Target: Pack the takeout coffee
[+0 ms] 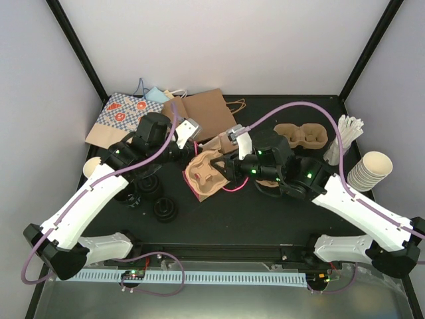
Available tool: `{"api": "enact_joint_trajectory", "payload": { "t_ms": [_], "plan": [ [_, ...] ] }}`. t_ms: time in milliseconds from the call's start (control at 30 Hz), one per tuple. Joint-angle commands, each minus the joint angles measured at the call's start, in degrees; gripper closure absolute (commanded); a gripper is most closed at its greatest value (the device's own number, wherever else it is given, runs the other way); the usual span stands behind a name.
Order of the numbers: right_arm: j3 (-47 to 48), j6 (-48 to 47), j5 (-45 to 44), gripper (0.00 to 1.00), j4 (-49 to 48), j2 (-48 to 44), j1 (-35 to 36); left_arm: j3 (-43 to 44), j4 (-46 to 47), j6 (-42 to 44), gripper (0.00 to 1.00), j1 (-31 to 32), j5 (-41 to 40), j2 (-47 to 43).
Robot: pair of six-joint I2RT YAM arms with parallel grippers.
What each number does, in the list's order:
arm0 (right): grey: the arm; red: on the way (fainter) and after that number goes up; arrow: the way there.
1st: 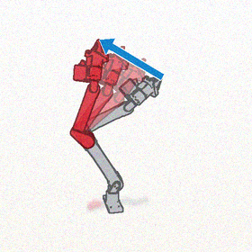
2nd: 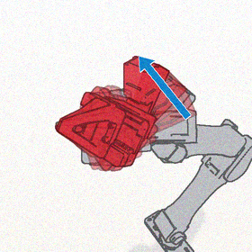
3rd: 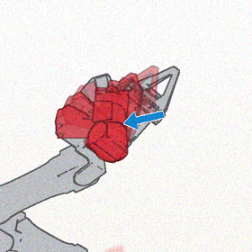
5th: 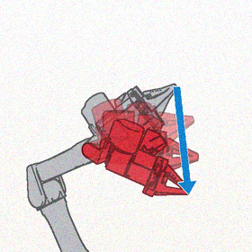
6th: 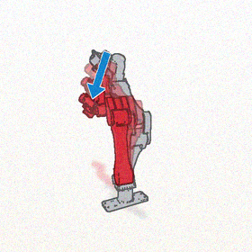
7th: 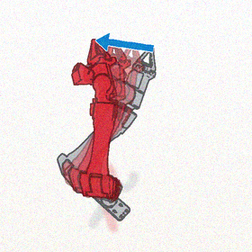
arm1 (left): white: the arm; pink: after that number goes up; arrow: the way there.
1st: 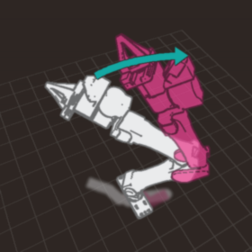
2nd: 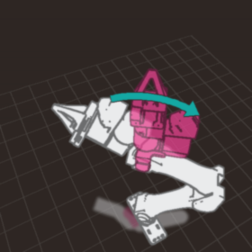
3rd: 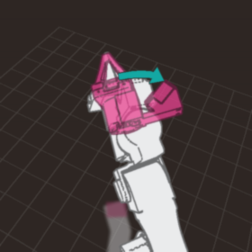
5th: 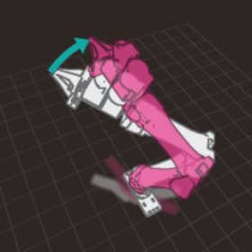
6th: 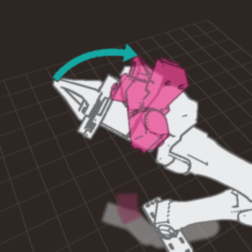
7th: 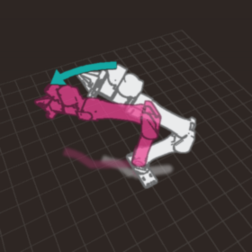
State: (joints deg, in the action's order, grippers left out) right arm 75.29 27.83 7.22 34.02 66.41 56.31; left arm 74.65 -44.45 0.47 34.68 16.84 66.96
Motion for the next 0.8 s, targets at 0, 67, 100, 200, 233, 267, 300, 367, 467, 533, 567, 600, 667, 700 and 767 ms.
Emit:
{"api": "enact_joint_trajectory", "payload": {
  "t_ms": [0,67,100,200,233,267,300,367,467,533,567,600,667,700,767],
  "plan": [
    [-1.69,2.37,1.39,0.71,-1.38,-0.44,-1.61,1.64,1.40,1.63,0.98,-0.16,2.98,-1.71],
    [-2.20,2.38,0.86,0.71,-1.11,-0.41,-2.12,1.45,1.25,1.82,0.98,-0.11,3.27,-1.97],
    [-2.32,2.29,0.16,0.71,-0.84,-0.49,-2.23,1.39,1.12,1.96,0.99,-0.10,3.55,-2.02],
    [-2.50,1.94,-0.99,0.71,-0.09,-0.39,-2.60,1.15,0.87,2.30,0.98,-0.06,4.18,-2.23],
    [-2.45,1.88,-1.18,0.71,0.25,-0.28,-2.69,1.18,0.67,2.34,0.98,-0.06,4.35,-2.25],
    [-2.43,1.82,-1.43,0.71,0.43,-0.23,-2.82,1.20,0.55,2.46,0.98,-0.05,4.42,-2.13],
    [-2.43,1.64,-1.65,0.71,0.63,-0.18,-2.90,1.20,0.39,2.56,0.99,-0.07,4.50,-2.13],
    [-2.42,1.40,-2.49,0.71,1.07,-0.08,-2.89,1.20,-0.03,2.68,0.99,-0.10,4.58,-1.97],
    [-2.05,0.87,-4.53,0.71,2.25,0.18,-2.88,1.11,-0.29,2.78,0.98,-0.11,4.98,-1.83],
    [-1.84,0.42,-6.11,0.71,3.10,0.43,-2.90,1.19,-0.45,2.91,0.98,-0.03,5.21,-1.71],
    [-1.69,0.12,-6.88,0.71,3.72,0.52,-2.88,1.24,-0.59,2.88,0.98,-0.03,5.34,-1.63],
    [-1.58,-0.10,-7.60,0.71,4.19,0.70,-2.88,1.29,-0.77,2.87,0.98,-0.01,5.58,-1.51],
    [-1.55,-0.65,-8.80,0.71,4.75,0.84,-2.88,1.60,-0.90,2.88,0.99,-0.02,6.04,-1.45],
    [-1.55,-0.80,-9.42,0.71,4.97,0.91,-2.88,1.75,-0.93,2.87,0.98,0.02,6.29,-1.40],
    [-1.57,-1.27,-9.99,0.71,5.24,1.05,-2.88,2.01,-0.99,2.81,0.98,0.01,6.57,-1.38]
  ]
}}
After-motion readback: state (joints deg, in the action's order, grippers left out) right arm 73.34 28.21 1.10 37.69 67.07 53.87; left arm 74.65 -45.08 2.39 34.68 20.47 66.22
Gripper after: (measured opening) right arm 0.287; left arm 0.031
